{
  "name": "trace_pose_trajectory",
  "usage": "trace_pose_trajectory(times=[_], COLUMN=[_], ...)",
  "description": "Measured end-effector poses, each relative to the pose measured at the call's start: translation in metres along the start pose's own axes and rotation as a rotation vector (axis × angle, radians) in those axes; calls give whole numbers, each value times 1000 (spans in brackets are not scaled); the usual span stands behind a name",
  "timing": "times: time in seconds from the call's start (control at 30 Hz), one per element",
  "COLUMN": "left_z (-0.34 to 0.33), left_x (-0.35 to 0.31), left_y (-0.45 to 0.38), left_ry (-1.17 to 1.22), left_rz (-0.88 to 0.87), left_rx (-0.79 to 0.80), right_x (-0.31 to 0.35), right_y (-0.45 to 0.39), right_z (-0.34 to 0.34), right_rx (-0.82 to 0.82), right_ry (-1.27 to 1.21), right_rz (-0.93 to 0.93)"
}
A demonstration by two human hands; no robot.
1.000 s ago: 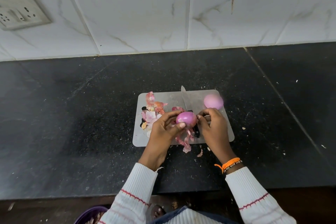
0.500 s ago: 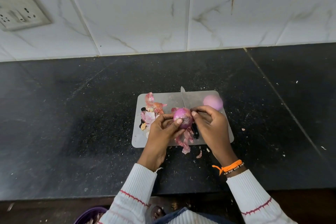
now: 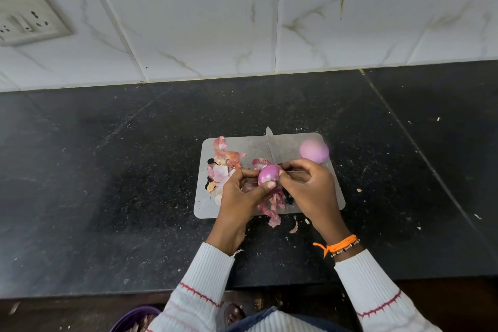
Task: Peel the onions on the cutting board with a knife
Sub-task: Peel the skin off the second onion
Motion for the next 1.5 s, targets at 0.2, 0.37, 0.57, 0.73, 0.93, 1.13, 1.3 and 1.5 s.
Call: trace_pose_trajectory(times=[0.2,0.37,0.57,0.73,0.93,1.13,1.3,1.5], left_z=[-1,2,2,0,-1,-2,-3,-7], left_x=[-1,-1,-1,6,9,5,6,11], left_y=[1,0,-1,-1,-1,0,1,3], left_ry=[-9,-45,-21,95,71,51,64,54], left_rz=[8,-8,14,105,123,83,106,148], left_rx=[1,-17,-5,11,31,80,85,108], right_x=[0,-2,-5,-3,5,5,8,21], right_y=[-1,-1,-3,-4,-3,-3,-2,0], right_z=[2,-1,3,-3,-8,-7,-6,-5], right_rx=[-2,11,-6,79,140,136,125,111], right_ry=[-6,-34,-64,-167,-149,-139,-105,-48], right_rz=[-8,-21,1,7,62,95,145,222])
Point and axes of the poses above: each hand's wrist, its own y-axis away from the middle knuckle, its own z-axis out of the back of the hand, x = y × z, the point moved 10 cm from there along -y, towards the middle knuckle, and after that the axes turned 10 degrees about -y, right-handed, at the moved point
